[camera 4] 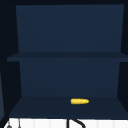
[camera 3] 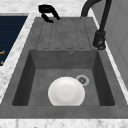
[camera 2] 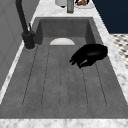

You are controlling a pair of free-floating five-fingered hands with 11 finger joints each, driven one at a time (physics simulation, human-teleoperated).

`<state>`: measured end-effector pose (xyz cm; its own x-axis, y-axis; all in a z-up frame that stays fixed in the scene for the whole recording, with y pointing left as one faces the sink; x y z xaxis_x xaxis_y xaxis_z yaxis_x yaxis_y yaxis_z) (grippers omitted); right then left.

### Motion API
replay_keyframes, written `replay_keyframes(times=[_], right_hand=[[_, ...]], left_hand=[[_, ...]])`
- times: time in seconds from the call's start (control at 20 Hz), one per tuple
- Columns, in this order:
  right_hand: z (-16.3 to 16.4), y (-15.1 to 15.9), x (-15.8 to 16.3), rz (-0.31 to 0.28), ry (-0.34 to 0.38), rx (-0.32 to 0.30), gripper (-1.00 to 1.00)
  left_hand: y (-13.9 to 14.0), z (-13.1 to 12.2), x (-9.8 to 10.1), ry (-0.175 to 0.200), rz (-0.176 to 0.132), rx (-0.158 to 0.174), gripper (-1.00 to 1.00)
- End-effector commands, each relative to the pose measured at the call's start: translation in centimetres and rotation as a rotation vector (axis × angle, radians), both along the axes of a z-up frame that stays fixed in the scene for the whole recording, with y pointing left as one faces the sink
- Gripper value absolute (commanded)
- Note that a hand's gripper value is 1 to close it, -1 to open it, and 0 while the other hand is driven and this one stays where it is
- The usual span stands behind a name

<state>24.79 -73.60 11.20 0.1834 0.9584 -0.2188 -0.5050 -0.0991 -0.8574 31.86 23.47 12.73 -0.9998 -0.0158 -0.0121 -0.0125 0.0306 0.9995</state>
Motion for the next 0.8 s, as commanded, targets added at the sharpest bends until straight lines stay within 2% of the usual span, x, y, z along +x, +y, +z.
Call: replay_keyframes(times=[0.0,0.2,0.25,0.3,0.55,0.75], right_hand=[[-2.2,-1.0,0.7,0.02,0.039,0.013,-1.0],[-2.6,-0.4,1.8,-0.005,0.058,0.013,-1.0],[-2.3,0.6,2.5,-0.048,0.058,-0.004,1.0],[-2.1,0.3,1.6,-0.051,0.017,-0.015,1.0],[-1.8,0.0,2.1,-0.081,-0.146,-0.062,1.0],[-1.9,-0.1,2.2,-0.082,-0.209,-0.084,1.0]], left_hand=[[0.0,0.0,0.0,0.0,0.0,0.0,0.0],[0.0,0.0,0.0,0.0,0.0,0.0,0.0],[0.0,0.0,0.0,0.0,0.0,0.0,0.0],[0.0,0.0,0.0,0.0,0.0,0.0,0.0],[0.0,0.0,0.0,0.0,0.0,0.0,0.0],[0.0,0.0,0.0,0.0,0.0,0.0,0.0]])
